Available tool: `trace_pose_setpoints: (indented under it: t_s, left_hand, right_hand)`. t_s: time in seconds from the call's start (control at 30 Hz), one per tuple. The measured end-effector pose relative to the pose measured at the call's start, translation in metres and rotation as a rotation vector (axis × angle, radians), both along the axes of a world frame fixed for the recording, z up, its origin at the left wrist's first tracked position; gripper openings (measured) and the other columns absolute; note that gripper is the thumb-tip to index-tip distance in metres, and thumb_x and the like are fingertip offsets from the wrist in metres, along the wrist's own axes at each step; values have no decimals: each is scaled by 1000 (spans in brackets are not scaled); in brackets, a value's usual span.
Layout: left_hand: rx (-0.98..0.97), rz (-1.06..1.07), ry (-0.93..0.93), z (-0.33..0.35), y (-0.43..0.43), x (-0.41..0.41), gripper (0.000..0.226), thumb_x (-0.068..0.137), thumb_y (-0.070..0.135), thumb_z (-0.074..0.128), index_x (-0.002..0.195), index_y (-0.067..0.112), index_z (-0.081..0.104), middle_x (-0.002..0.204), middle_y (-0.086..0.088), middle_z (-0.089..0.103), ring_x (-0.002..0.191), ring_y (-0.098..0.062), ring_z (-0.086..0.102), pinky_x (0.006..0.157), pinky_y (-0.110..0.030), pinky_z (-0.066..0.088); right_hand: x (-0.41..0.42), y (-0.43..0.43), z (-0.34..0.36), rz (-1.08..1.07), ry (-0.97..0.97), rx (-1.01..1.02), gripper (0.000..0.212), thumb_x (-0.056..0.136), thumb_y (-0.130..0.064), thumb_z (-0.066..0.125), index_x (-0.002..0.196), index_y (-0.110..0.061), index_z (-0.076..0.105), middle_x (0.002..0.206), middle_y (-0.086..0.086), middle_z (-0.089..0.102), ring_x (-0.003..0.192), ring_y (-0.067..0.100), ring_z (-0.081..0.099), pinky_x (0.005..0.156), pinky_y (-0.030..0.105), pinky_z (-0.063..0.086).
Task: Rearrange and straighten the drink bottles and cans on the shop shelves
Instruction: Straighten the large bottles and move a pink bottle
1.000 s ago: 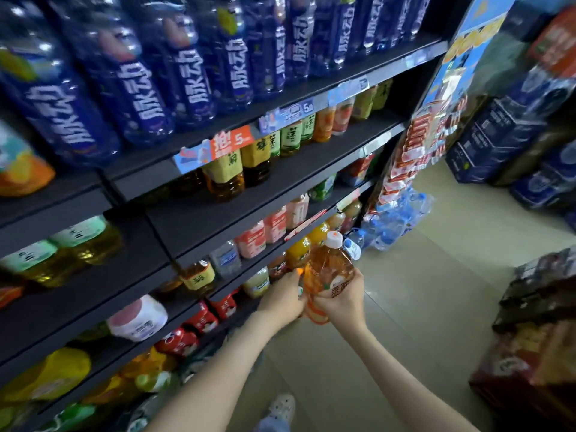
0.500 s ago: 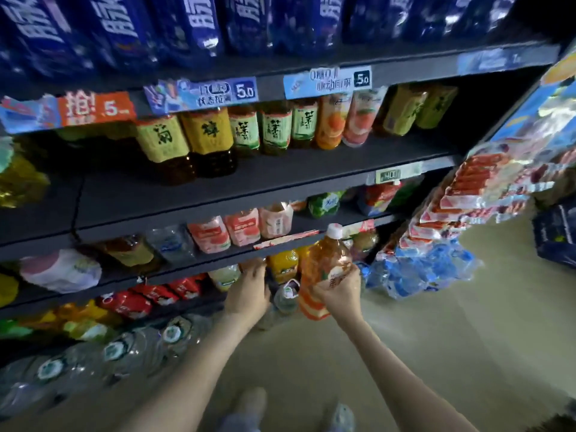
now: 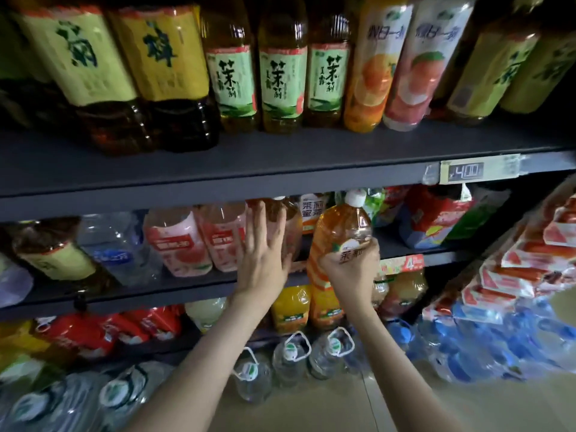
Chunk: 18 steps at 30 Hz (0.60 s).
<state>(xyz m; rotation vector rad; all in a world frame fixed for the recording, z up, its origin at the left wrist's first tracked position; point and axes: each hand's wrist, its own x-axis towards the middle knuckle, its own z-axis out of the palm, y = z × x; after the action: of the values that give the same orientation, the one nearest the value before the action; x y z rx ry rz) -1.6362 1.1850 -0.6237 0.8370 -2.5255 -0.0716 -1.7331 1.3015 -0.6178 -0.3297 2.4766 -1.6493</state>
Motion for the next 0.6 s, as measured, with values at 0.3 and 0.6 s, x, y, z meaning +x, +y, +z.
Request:
trace_pose_setpoints:
  t_s: [0.3,0.6]
  left_hand:
    - [-281,57,105,-39,-23,-33,94,72,41,71,148,11,25,151,-26,26,140,-41,20,109,-64,2]
    - [-399,75,272,-53,-38,-42,94,74,52,67,148,13,22,148,-23,23,137,-37,28,112,-54,-8]
  right_hand:
    - [-29,-14,-26,15,158,-273,71,57,-34,71,121,-16,44,106,10,59,97,31,60,85,49,52]
    - [-39,-38,-48,65,336,-173,107,65,-42,84,148,-15,22,146,4,36,135,22,35,99,41,41]
